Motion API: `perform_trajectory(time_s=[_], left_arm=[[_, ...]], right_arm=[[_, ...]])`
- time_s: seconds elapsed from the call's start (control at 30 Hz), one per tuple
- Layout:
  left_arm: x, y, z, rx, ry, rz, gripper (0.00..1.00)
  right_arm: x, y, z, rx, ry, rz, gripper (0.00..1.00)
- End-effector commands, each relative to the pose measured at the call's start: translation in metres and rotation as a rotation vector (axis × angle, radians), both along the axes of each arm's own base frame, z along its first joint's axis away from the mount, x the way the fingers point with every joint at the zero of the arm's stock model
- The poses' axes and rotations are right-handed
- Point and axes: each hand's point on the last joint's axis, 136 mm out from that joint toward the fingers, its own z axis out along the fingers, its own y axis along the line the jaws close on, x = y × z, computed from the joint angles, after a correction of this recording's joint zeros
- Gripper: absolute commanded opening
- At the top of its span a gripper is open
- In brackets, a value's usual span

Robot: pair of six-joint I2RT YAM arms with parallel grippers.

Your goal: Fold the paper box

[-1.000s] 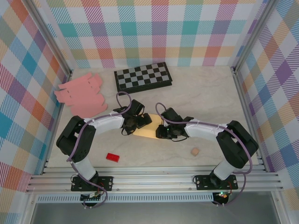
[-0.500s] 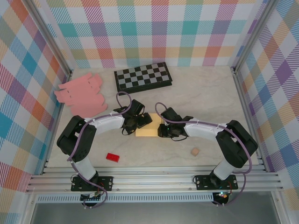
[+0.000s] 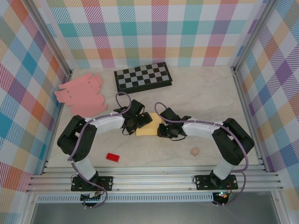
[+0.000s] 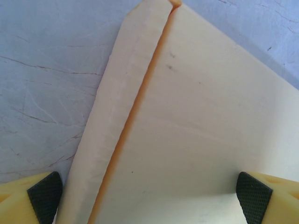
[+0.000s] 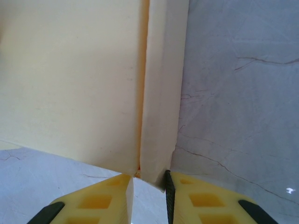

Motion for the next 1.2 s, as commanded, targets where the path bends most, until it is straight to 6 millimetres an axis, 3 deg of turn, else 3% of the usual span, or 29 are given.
perform_trajectory(time_s=[0.0,0.43,0.67,0.93,1.0,1.17], left_arm=[[-0.024,0.008,-0.026,0.043,0.109,0.015,0.97],[-0.029,0.019,-0.041,0.065,0.146,0.11,0.94],[-0.029,0.027,-0.044,0.117,0.144,0.117,0.94],[-0.029,0.03,-0.048,0.133,0.145,0.121,0.94],[-0.029,0.031,-0.048,0.14,0.148,0.121,0.94],[-0.029,0.031,-0.047,0.142,0.145,0.119,0.94]], right_arm=[[0.002,-0.008,-0.013,-0.044,0.011,-0.041,0.27],[0.005,-0.012,-0.02,-0.061,0.031,-0.11,0.29],[0.01,-0.012,-0.002,-0.026,-0.017,-0.115,0.29],[0.01,-0.011,0.041,0.055,-0.066,-0.137,0.29],[0.011,-0.014,0.044,0.048,-0.074,-0.148,0.29],[0.011,-0.014,0.03,0.079,-0.048,-0.189,0.25]])
